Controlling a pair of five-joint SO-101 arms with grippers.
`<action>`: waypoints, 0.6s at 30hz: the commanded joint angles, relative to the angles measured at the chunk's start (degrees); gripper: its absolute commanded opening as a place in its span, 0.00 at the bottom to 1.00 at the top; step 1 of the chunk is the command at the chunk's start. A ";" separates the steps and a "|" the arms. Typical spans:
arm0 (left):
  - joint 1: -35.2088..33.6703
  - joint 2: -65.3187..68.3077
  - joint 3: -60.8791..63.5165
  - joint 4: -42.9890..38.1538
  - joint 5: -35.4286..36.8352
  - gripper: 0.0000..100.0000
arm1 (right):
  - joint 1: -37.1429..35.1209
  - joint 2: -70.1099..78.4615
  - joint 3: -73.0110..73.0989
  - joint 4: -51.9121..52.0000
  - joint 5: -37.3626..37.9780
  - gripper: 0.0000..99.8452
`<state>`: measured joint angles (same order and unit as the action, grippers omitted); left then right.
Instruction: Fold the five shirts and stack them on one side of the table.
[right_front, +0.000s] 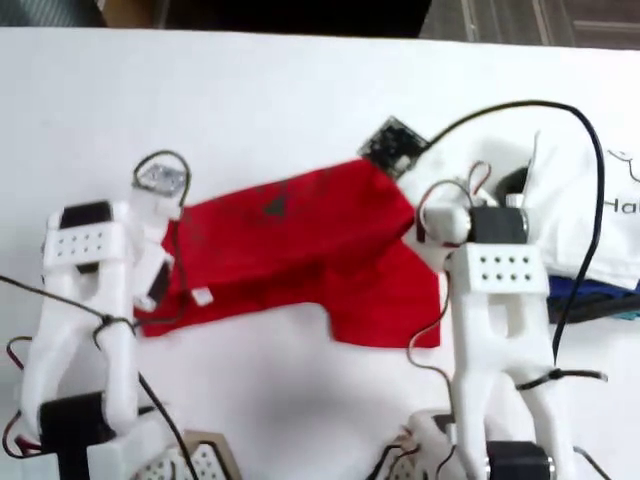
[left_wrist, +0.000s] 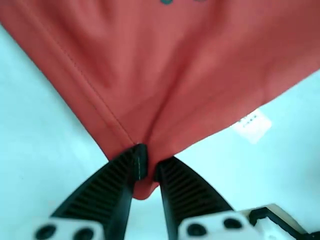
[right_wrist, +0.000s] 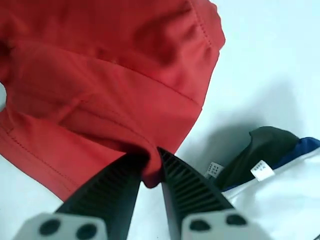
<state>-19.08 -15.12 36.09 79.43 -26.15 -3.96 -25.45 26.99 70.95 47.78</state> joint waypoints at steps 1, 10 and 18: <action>0.09 -2.99 -0.04 -0.70 -0.09 0.02 | 0.75 -2.59 -0.18 -0.48 0.18 0.02; 0.18 -2.99 0.04 0.09 0.09 0.02 | 0.92 -2.59 4.13 0.40 0.00 0.02; 0.35 -2.99 0.13 0.09 0.00 0.02 | 0.57 -10.86 10.90 -0.84 0.00 0.02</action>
<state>-19.08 -15.12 36.35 79.25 -26.15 -3.60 -31.25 37.01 71.12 47.78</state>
